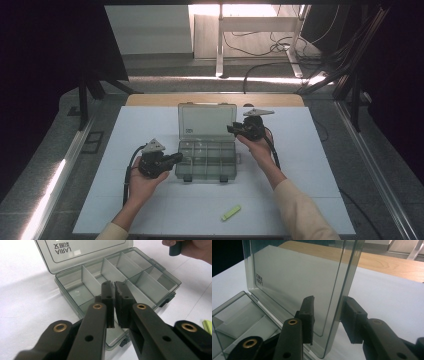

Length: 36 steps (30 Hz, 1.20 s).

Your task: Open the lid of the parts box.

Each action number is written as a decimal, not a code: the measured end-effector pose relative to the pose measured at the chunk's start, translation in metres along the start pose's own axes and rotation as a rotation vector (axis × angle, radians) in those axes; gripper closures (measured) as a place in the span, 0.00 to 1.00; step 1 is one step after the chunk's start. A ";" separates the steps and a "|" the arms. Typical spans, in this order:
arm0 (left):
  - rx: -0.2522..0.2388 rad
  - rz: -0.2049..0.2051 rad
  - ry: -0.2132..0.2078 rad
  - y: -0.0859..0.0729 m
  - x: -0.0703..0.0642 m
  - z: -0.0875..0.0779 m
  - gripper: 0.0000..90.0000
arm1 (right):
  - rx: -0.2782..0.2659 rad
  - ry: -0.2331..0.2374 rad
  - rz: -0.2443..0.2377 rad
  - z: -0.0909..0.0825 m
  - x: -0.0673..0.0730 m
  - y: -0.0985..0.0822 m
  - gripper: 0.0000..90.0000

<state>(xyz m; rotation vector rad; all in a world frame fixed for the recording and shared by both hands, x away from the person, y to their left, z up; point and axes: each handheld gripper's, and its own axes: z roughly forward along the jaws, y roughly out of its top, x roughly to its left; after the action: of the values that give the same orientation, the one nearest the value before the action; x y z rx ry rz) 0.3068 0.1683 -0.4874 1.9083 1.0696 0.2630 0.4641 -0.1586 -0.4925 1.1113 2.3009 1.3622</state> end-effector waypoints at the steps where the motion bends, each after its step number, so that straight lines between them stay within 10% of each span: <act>1: 0.000 0.001 0.000 0.000 0.000 0.000 0.96 | 0.004 -0.003 -0.001 0.000 -0.001 0.000 0.71; 36: 0.011 0.001 -0.002 -0.001 0.000 0.002 0.86 | 0.076 0.000 0.098 0.020 -0.017 -0.009 0.63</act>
<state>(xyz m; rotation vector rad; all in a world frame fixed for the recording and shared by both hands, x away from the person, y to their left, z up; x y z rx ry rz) 0.3075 0.1676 -0.4899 1.9188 1.0713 0.2562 0.4823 -0.1609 -0.5137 1.2630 2.3446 1.3185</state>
